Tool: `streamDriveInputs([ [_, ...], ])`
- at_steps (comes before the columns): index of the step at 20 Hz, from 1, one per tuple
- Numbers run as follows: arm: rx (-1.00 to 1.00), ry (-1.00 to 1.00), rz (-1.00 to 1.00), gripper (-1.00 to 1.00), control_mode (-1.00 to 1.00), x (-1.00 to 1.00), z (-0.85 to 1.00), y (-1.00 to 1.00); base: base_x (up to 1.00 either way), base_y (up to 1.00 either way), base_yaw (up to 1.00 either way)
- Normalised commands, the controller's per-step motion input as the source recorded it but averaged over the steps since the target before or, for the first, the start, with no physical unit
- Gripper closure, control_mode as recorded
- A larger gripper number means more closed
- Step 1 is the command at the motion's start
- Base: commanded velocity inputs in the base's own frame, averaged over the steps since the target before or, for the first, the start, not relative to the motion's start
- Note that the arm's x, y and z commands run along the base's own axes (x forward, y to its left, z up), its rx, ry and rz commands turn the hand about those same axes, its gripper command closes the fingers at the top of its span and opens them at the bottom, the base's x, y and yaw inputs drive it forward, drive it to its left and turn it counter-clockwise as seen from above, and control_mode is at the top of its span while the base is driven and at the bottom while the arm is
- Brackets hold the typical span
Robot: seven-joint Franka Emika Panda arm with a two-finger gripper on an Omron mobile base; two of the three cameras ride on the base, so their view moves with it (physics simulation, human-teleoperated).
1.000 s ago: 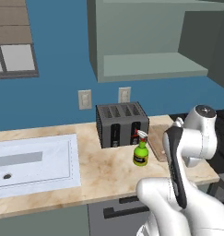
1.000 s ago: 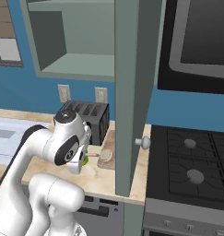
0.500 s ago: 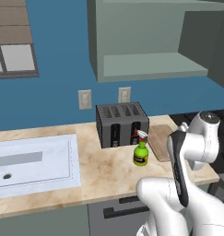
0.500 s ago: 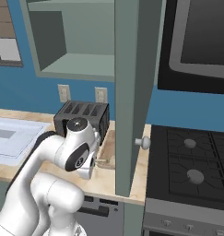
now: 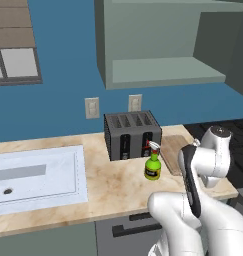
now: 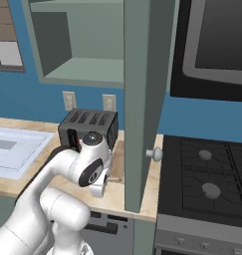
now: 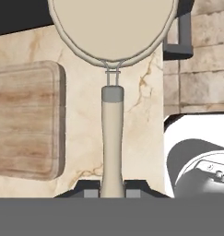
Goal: Grab the spray bottle from the cabinet, then place it next to the cutting board for sanitizing. Then grab the dish brush from the countertop next to the sink and place it next to the cutting board.
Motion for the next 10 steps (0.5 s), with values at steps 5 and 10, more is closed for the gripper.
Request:
streamDriveInputs([
  [5, 0.0, 0.06, 0.0, 1.0, -1.0, 0.21, -0.36, -0.11, 0.0, 0.0, 0.0],
  [10, 0.0, 0.05, 0.0, 1.0, -1.0, 0.17, -0.36, -0.23, 0.0, 0.0, 0.0],
])
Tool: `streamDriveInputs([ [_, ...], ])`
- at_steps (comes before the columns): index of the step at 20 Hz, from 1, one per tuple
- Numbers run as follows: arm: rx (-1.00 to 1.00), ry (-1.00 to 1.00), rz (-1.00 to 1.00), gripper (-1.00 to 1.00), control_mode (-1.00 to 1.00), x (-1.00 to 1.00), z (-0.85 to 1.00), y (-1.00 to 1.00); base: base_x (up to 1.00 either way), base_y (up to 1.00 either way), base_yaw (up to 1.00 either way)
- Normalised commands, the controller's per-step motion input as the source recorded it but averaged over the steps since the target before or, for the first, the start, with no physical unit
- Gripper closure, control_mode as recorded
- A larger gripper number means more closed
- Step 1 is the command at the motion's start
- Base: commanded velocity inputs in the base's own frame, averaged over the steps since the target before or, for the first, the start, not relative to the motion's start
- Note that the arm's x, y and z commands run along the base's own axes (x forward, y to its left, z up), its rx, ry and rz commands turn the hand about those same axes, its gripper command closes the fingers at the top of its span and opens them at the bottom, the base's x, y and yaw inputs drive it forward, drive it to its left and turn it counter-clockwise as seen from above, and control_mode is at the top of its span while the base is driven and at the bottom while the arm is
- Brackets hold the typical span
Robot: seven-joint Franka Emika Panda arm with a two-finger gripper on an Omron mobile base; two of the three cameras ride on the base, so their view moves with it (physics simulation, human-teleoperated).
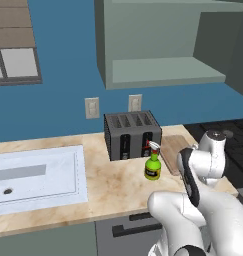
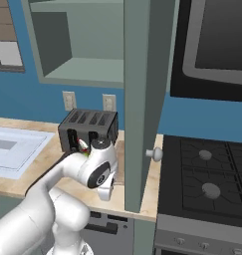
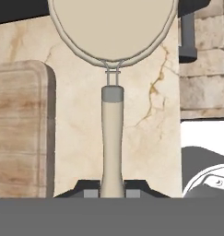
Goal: Grab the spray bottle from the cabinet, then place it next to the cutting board for sanitizing. Then grab the dish brush from the countertop next to the sink and place it next to the cutting board.
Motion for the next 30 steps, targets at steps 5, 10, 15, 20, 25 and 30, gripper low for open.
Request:
streamDriveInputs([
  [5, 0.0, 0.01, 0.0, 1.0, -1.0, 0.15, -0.31, -0.27, 0.0, 0.0, 0.0],
  [10, 0.0, 0.0, 0.0, 1.0, -1.0, 0.15, -0.27, -0.27, 0.0, 0.0, 0.0],
  [15, 0.0, 0.0, 0.0, 1.0, -1.0, 0.18, -0.21, -0.23, 0.0, 0.0, 0.0],
  [20, 0.0, 0.0, 0.0, 1.0, -1.0, 0.28, -0.16, -0.06, 0.0, 0.0, 0.0],
  [25, 0.0, 0.0, 0.0, 1.0, -1.0, 0.32, -0.13, -0.06, 0.0, 0.0, 0.0],
  [30, 0.0, 0.0, 0.01, 1.0, -1.0, 0.14, -0.08, -0.15, 0.0, 0.0, 0.0],
])
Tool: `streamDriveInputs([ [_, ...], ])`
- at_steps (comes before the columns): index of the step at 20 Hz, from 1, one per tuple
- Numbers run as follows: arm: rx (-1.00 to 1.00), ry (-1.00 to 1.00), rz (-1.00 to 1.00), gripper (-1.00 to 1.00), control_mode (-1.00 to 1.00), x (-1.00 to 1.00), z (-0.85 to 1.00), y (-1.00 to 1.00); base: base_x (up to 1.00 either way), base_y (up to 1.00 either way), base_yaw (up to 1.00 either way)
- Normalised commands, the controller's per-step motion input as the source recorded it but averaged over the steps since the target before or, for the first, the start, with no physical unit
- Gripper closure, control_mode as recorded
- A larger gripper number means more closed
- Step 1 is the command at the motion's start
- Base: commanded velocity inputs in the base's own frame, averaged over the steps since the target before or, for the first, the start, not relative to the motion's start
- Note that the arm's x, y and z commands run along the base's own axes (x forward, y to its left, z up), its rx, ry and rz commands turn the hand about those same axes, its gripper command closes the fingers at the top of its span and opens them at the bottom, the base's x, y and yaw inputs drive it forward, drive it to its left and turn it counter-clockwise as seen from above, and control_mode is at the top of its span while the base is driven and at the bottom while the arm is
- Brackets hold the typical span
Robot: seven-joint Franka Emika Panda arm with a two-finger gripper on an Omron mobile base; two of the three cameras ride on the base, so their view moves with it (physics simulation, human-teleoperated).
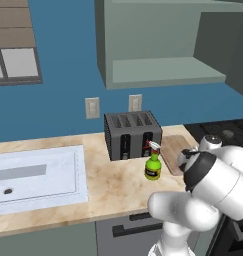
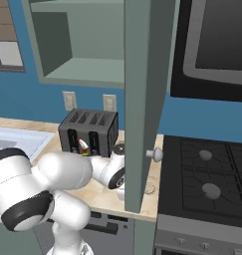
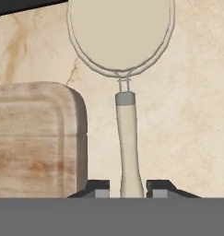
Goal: Grab the spray bottle from the cabinet, then place it next to the cutting board for sanitizing. Then grab the dish brush from the countertop next to the sink and place it next to the cutting board.
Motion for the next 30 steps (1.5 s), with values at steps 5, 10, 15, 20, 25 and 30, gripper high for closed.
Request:
streamDriveInputs([
  [5, 0.0, 0.0, 0.0, 1.0, -1.0, 0.04, -0.16, -0.08, 0.0, 0.0, 0.0],
  [10, 0.0, 0.0, 0.0, -1.0, -1.0, 0.0, -0.18, 0.0, 0.0, 0.0, 0.0],
  [15, 0.0, -0.01, 0.0, -1.0, -1.0, -0.04, 0.0, 0.0, 0.0, 0.0, 0.0],
  [20, 0.0, -0.09, 0.0, -1.0, -1.0, -0.29, 0.07, 0.0, 0.0, 0.0, 0.0],
  [25, 0.0, -0.11, 0.0, -1.0, -1.0, -0.4, 0.24, 0.06, 0.0, 0.0, 0.0],
  [30, 0.0, -0.11, 0.0, -1.0, -1.0, -0.37, 0.41, 0.12, 0.0, 0.0, 0.0],
])
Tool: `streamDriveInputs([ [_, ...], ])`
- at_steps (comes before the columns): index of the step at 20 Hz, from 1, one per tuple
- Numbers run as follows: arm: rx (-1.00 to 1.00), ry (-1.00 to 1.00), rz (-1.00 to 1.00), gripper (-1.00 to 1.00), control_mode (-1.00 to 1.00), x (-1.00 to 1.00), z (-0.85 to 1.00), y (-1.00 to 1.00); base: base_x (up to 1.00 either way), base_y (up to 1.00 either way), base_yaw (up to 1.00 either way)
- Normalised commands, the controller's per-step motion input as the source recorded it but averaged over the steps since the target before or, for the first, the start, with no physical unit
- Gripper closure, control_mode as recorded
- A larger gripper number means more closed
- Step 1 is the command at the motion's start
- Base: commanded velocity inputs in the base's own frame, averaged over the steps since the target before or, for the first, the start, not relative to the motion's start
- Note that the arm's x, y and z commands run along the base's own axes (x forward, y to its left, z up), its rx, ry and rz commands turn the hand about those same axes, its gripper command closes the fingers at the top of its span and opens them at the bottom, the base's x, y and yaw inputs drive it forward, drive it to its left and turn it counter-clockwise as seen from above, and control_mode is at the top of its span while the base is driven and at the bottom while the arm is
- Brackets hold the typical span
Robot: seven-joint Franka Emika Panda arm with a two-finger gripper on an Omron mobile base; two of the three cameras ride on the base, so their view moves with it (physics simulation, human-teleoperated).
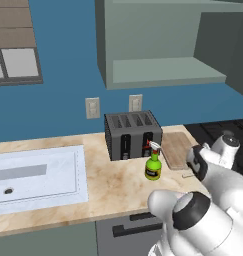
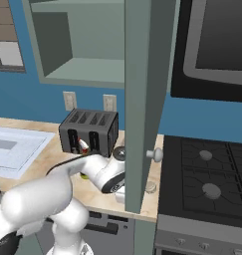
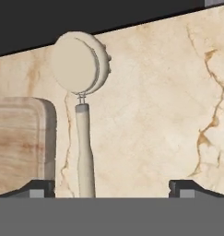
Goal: Grab the spray bottle from the cabinet, then place it next to the cutting board for sanitizing. Then grab the dish brush from the countertop next to the sink and place it next to the cutting board.
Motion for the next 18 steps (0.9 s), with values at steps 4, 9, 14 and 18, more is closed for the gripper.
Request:
streamDriveInputs([
  [4, 0.0, -0.15, 0.0, -1.0, -1.0, -0.47, 0.59, 0.22, 0.0, 0.0, 0.0],
  [9, 0.0, -0.13, 0.0, -1.0, -1.0, -0.64, 0.87, 0.14, 0.0, 0.0, 0.0],
  [14, -0.01, -0.02, 0.05, -1.0, -1.0, -0.76, 1.0, 0.27, 0.0, 0.0, 0.0],
  [18, -0.01, -0.03, 0.08, -1.0, -1.0, -0.65, 1.0, 0.24, 0.0, 0.0, 0.0],
])
